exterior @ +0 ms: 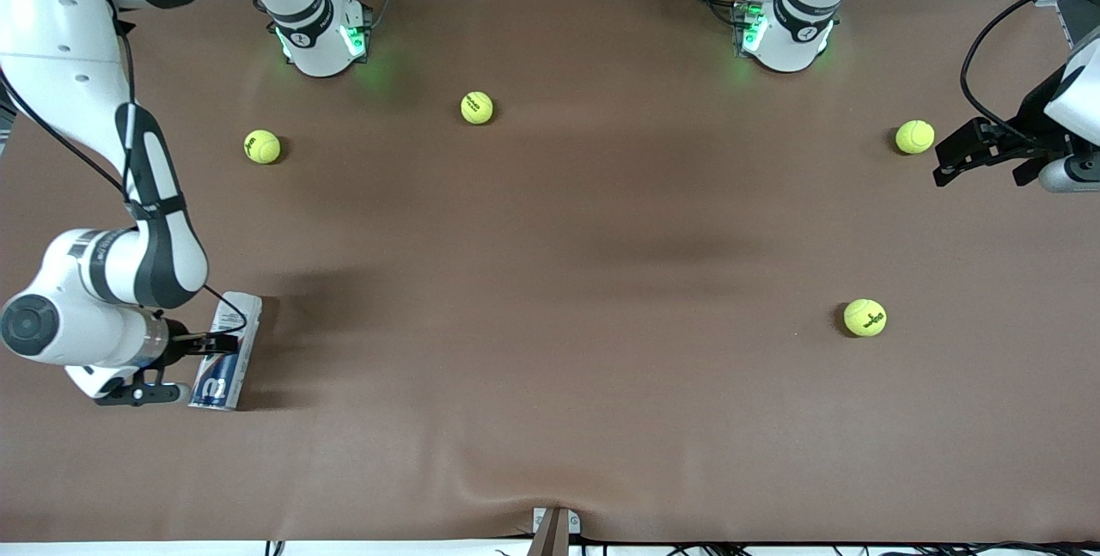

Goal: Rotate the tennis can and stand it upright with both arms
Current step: 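Reach the right gripper down to the lying Wilson can, then close the right gripper around the can body and lift it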

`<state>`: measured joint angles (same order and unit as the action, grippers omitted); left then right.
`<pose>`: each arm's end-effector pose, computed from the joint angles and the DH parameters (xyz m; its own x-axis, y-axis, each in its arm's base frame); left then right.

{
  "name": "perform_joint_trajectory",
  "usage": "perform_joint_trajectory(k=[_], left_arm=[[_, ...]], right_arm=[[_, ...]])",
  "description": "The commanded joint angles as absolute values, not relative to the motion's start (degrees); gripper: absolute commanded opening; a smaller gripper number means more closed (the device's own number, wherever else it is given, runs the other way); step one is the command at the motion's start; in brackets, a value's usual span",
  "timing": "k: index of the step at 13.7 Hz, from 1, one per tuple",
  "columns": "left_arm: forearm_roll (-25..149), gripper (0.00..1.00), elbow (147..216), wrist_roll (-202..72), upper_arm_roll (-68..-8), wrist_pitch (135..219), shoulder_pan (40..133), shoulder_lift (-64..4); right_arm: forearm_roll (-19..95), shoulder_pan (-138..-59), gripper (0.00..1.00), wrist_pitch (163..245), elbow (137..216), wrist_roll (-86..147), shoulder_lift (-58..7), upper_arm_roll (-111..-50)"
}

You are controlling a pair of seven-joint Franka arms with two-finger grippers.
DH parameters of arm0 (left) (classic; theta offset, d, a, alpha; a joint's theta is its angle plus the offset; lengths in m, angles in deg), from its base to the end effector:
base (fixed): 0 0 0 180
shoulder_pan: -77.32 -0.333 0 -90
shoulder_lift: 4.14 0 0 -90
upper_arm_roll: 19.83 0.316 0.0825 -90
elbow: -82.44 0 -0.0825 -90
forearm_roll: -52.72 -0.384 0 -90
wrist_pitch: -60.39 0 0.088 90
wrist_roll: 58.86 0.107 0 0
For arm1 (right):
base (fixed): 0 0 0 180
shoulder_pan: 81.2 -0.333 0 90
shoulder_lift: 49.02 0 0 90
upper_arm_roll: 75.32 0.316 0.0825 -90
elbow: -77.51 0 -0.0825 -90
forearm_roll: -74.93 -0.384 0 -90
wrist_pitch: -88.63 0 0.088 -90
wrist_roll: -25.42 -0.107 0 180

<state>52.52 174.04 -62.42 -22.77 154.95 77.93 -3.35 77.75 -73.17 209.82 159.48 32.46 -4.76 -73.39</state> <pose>0.5570 -0.0344 0.6261 0.9979 0.0000 0.0655 0.0000 -1.0000 -0.0001 0.7117 -0.0827 0.2272 0.9954 0.0348 -0.0888 0.0354 -0.9994 0.0054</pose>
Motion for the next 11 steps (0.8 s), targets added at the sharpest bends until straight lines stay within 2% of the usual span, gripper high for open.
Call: perform_joint_trajectory(k=[1, 11], left_arm=[[53.42, 1.0, 173.58, -62.2, -22.9, 154.26, 77.49, -3.18], [53.42, 1.0, 173.58, -62.11, -22.9, 154.34, 77.32, -3.18]], right_arm=[[73.88, -71.18, 1.0, 209.75, 158.54, 33.33, -2.79, -72.33], [74.05, -71.0, 1.0, 209.74, 158.89, 37.63, -1.04, -72.33]])
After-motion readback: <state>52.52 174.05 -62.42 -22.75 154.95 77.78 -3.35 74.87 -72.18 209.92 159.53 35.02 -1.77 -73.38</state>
